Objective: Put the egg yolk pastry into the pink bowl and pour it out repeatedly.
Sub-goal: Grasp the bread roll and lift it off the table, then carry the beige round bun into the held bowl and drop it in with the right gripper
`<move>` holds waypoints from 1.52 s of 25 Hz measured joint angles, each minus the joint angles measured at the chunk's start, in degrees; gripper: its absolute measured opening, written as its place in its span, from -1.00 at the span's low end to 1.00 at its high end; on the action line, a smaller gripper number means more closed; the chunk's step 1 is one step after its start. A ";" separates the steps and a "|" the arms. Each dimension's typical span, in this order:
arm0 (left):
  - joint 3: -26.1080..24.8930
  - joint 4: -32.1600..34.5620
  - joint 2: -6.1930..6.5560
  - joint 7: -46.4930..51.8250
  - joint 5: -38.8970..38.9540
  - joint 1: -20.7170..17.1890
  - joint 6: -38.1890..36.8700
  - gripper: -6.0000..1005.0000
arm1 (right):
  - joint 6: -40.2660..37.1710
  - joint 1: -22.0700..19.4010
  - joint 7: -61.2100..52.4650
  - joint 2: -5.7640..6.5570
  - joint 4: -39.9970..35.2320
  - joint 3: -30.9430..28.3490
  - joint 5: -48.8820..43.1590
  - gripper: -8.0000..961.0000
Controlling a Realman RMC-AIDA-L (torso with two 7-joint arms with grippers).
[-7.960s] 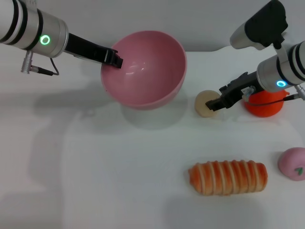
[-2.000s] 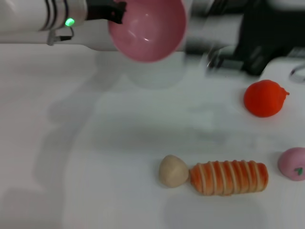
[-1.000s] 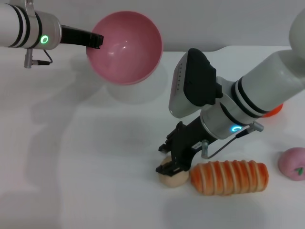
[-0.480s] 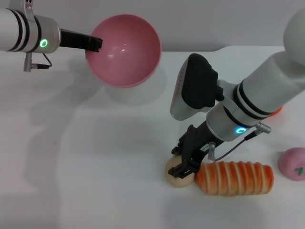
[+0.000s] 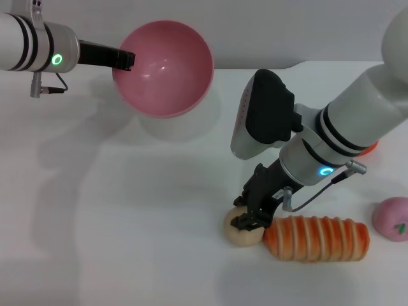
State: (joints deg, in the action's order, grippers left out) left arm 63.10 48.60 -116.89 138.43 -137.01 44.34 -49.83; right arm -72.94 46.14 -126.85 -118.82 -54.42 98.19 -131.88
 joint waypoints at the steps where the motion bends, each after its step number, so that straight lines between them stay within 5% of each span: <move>1: 0.00 0.00 0.01 0.00 0.00 0.00 0.02 -0.87 | 0.08 0.01 0.02 0.01 0.00 -0.02 -0.01 0.00; 3: 0.00 0.00 0.01 0.00 0.00 0.00 0.02 -0.87 | 0.23 0.01 0.06 0.04 0.00 -0.16 -0.03 -0.23; 18: 0.01 0.00 0.17 -0.02 -0.01 0.05 0.41 -0.86 | -1.77 -0.70 0.36 0.08 -3.12 -5.33 0.14 -0.50; 32: 0.11 -0.18 0.35 -0.55 -0.01 -0.03 -0.33 -0.86 | -13.67 -7.39 1.97 -0.05 -36.50 -20.13 6.59 -0.65; 38: 0.53 0.09 -0.28 -0.55 -0.01 -0.01 -2.81 -0.86 | -5.43 -9.38 7.29 -0.11 -36.07 -23.08 12.47 -0.78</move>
State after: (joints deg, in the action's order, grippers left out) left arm 63.63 48.70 -117.17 137.88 -137.02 44.33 -52.64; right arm -78.38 36.76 -119.56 -118.93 -90.49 75.11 -119.41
